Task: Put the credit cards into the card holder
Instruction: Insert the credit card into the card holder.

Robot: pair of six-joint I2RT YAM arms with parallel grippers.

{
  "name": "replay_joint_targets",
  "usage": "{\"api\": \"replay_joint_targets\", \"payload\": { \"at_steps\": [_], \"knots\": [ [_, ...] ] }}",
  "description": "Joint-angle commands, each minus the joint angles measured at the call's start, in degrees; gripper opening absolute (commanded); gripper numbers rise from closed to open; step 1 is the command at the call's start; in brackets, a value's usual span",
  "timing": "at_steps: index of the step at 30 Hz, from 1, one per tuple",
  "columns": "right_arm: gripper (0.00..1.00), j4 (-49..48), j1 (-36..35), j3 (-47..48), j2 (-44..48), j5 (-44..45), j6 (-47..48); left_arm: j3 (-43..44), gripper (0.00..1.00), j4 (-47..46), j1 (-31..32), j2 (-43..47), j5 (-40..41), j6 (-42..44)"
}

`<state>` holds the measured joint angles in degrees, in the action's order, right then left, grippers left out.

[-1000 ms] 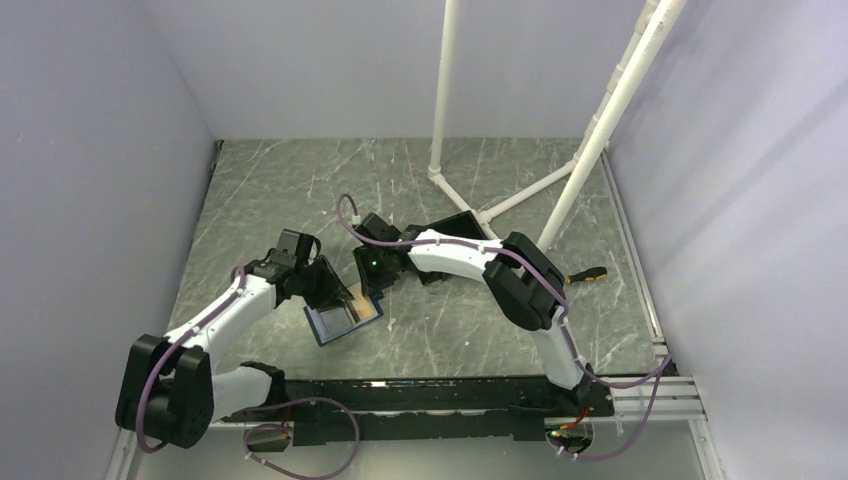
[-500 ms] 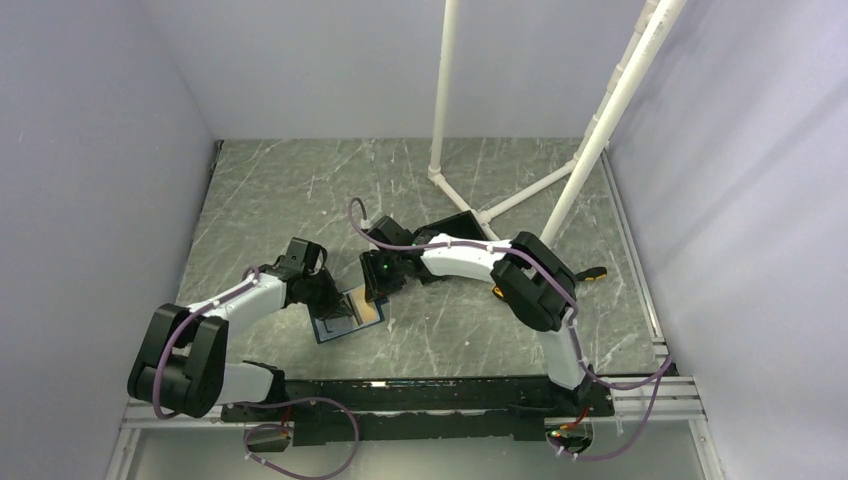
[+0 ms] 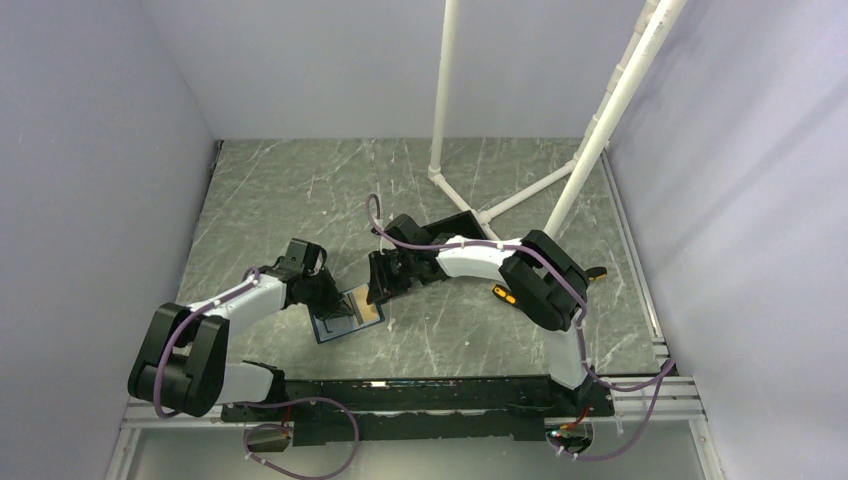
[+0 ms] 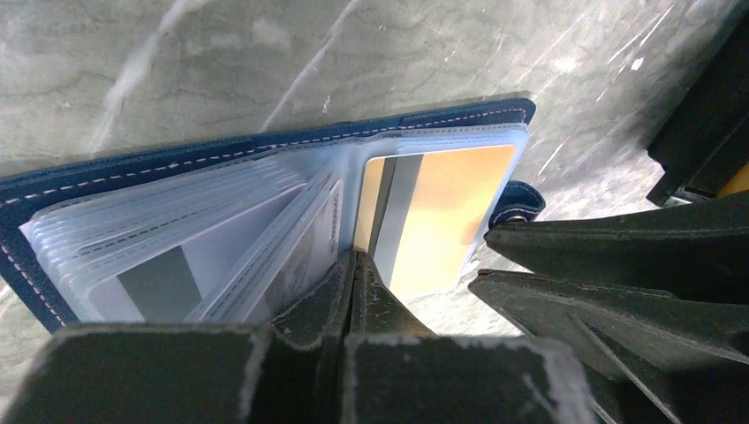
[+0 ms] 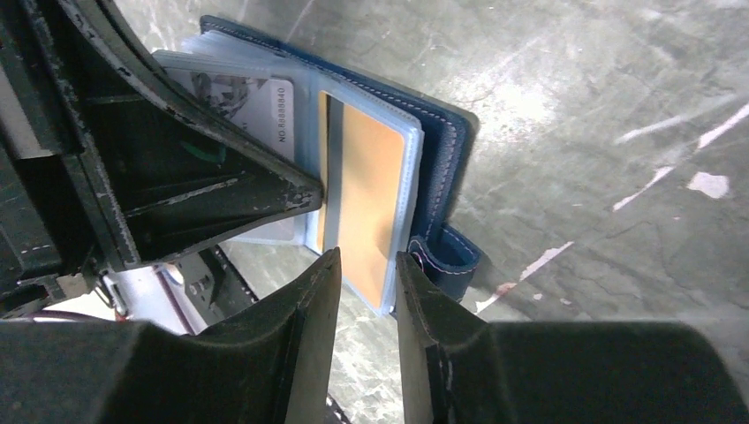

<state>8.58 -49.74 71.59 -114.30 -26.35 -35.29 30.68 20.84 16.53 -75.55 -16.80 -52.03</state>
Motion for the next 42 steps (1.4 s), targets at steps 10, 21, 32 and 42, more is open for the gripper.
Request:
{"api": "replay_joint_targets", "payload": {
  "at_steps": [10,21,32,42],
  "knots": [
    [0.33,-2.2,0.3,0.6,0.9,-2.1,-0.2,-3.4,0.0,2.5,-0.1,0.2,5.4,0.2],
    [0.32,-1.0,-0.1,0.1,1.1,-1.5,0.5,-3.2,0.0,2.2,-0.1,-0.3,5.2,0.2],
    [0.31,-4.0,-0.1,-0.5,0.9,-4.9,-0.5,-3.5,0.0,2.2,-0.1,0.4,5.2,0.0],
    [0.32,0.9,0.1,0.2,1.5,-0.8,-0.3,-3.8,0.0,2.4,-0.2,0.9,5.2,-0.1]
  ]
}}
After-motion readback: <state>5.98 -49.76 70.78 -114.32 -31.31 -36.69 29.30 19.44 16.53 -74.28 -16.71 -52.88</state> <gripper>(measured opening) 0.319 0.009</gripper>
